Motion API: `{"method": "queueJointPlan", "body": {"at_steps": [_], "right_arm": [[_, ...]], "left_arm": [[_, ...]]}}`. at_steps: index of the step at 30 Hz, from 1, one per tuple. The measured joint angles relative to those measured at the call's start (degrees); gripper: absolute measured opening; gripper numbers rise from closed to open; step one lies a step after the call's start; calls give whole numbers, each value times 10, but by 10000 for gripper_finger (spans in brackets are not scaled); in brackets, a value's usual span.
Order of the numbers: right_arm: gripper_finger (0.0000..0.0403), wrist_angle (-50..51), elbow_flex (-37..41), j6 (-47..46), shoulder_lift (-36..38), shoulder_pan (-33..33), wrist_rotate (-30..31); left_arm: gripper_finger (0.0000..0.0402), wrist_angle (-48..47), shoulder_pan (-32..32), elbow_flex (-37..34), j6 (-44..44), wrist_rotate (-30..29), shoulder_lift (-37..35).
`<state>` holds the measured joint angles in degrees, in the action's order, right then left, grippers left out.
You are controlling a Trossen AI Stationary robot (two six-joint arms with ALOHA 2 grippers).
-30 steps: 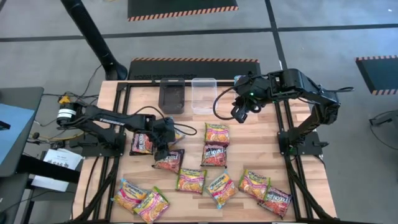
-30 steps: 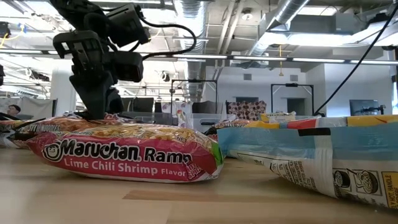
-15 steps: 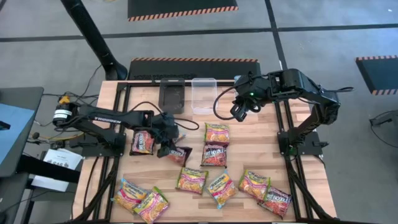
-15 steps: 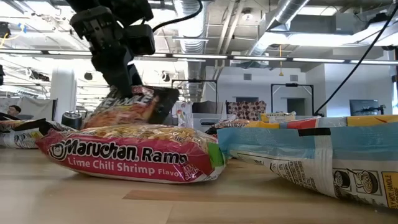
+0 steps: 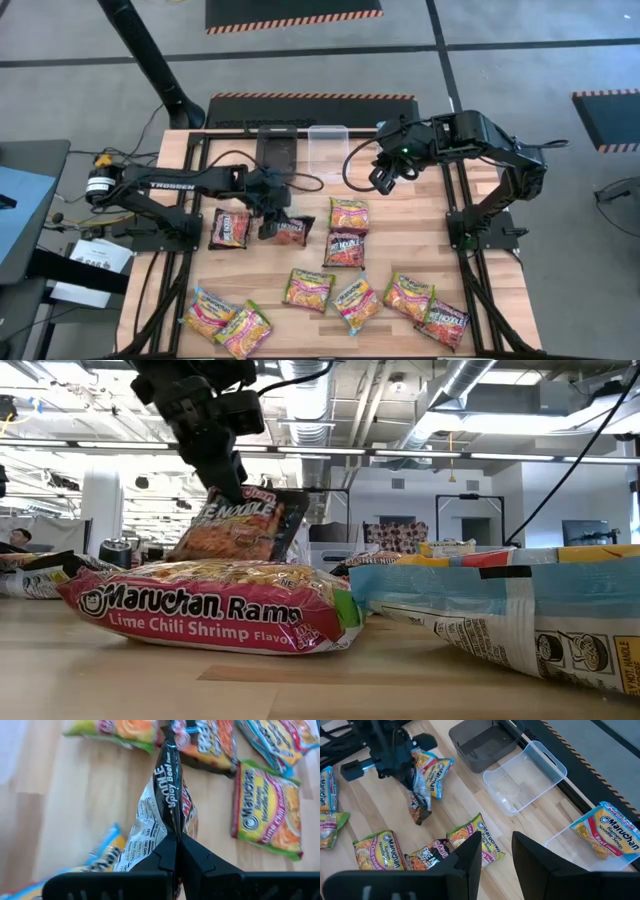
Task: Sort Maruchan noodles
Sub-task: Put the black noodle pack into the black bin
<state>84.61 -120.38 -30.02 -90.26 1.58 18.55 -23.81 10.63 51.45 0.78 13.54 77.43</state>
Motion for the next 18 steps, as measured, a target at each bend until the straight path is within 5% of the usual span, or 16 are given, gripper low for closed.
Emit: {"method": "queueJointPlan", "body": {"at_steps": [18], "right_arm": [[132, -6, 0, 0, 0, 1, 35]], "left_arm": [[0, -51, 165, 126, -126, -33, 0]]}}
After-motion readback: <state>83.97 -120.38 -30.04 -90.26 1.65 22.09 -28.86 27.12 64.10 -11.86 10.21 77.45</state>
